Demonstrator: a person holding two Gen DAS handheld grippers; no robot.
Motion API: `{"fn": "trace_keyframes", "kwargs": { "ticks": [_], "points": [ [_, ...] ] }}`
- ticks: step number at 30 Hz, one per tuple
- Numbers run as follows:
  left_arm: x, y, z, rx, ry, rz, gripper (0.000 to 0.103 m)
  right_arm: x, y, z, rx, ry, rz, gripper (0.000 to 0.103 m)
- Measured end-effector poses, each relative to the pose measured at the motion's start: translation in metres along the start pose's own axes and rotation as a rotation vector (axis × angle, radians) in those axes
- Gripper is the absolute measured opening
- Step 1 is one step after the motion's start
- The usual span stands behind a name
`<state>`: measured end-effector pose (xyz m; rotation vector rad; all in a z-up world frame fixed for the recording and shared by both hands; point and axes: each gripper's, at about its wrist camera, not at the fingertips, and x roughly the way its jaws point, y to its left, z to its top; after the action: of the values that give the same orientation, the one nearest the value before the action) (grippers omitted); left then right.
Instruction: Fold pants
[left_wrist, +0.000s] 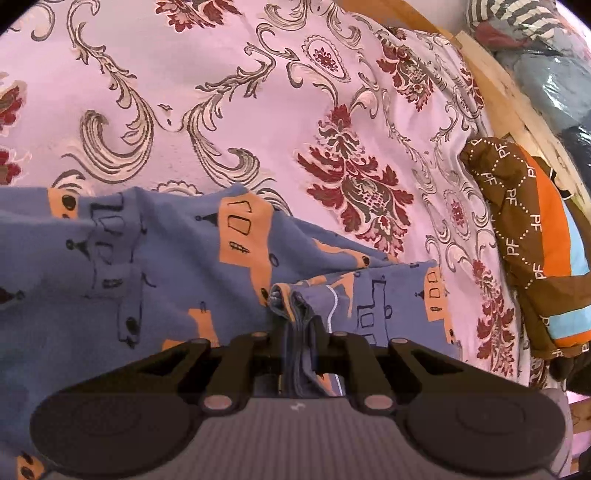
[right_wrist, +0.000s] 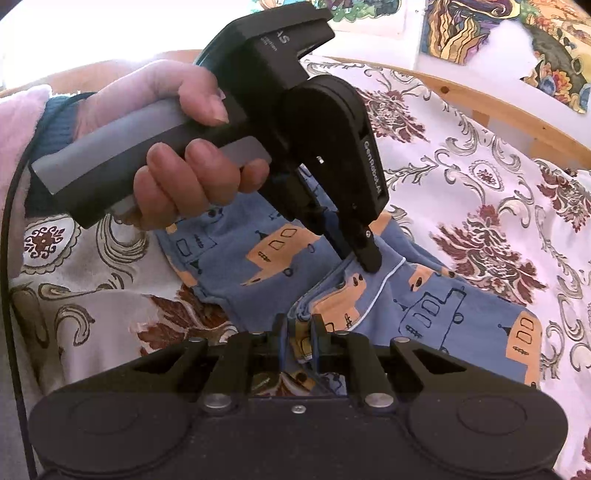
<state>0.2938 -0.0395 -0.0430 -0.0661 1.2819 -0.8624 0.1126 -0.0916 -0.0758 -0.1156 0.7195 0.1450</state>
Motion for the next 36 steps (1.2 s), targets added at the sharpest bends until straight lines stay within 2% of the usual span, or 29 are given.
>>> {"fn": "trace_keyframes", "kwargs": {
  "ticks": [4, 6, 8, 9, 10, 11, 12, 14, 16, 20, 23, 26, 29, 31, 33, 35, 36],
  "points": [
    [0.004, 0.002, 0.000, 0.007, 0.012, 0.017, 0.014, 0.006, 0.003, -0.002, -0.001, 0.016, 0.004, 0.014],
    [0.003, 0.002, 0.001, 0.006, 0.012, 0.016, 0.017, 0.006, 0.001, -0.003, 0.010, 0.017, 0.017, 0.019],
    [-0.002, 0.001, 0.001, 0.007, -0.001, 0.033, 0.022, 0.001, -0.002, -0.003, 0.035, 0.007, 0.045, 0.033],
    [-0.008, -0.002, 0.000, 0.019, -0.015, 0.042, 0.028, -0.003, -0.003, -0.004, 0.039, 0.001, 0.057, 0.038],
    [-0.014, -0.006, 0.000, 0.038, -0.039, 0.056, 0.032, -0.008, -0.005, -0.005, 0.040, -0.008, 0.065, 0.048],
    [-0.022, -0.010, -0.001, 0.058, -0.066, 0.068, 0.043, -0.014, -0.008, -0.008, 0.045, -0.018, 0.064, 0.055],
    [-0.028, -0.015, -0.002, 0.074, -0.089, 0.072, 0.052, -0.021, -0.013, -0.010, 0.056, -0.027, 0.059, 0.058],
    [-0.037, -0.024, -0.005, 0.104, -0.123, 0.052, 0.058, -0.035, -0.024, -0.016, 0.080, -0.034, 0.020, 0.070],
    [-0.040, -0.034, -0.011, 0.121, -0.125, 0.018, 0.059, -0.048, -0.037, -0.024, 0.092, -0.037, -0.041, 0.076],
    [-0.027, -0.043, -0.027, 0.125, -0.072, -0.022, 0.059, -0.063, -0.064, -0.040, 0.098, -0.023, -0.176, 0.078],
    [-0.010, -0.039, -0.036, 0.104, -0.004, 0.029, 0.059, -0.063, -0.077, -0.049, 0.117, -0.015, -0.243, 0.078],
    [0.002, -0.025, -0.044, 0.060, 0.059, 0.118, 0.056, -0.052, -0.082, -0.061, 0.112, 0.032, -0.266, 0.078],
    [-0.003, -0.011, -0.045, -0.023, 0.053, 0.084, 0.056, -0.045, -0.084, -0.064, 0.117, 0.074, -0.253, 0.079],
    [-0.012, -0.004, -0.046, -0.087, 0.045, 0.081, 0.060, -0.044, -0.084, -0.063, 0.108, 0.082, -0.261, 0.089],
    [-0.027, -0.001, -0.052, -0.156, 0.018, 0.104, 0.085, -0.044, -0.085, -0.063, 0.122, 0.088, -0.253, 0.095],
    [-0.050, -0.002, -0.064, -0.197, -0.072, 0.163, 0.100, -0.046, -0.084, -0.063, 0.125, 0.080, -0.254, 0.100],
    [-0.062, -0.005, -0.070, -0.204, -0.129, 0.201, 0.102, -0.048, -0.084, -0.064, 0.128, 0.071, -0.258, 0.101]
  ]
}}
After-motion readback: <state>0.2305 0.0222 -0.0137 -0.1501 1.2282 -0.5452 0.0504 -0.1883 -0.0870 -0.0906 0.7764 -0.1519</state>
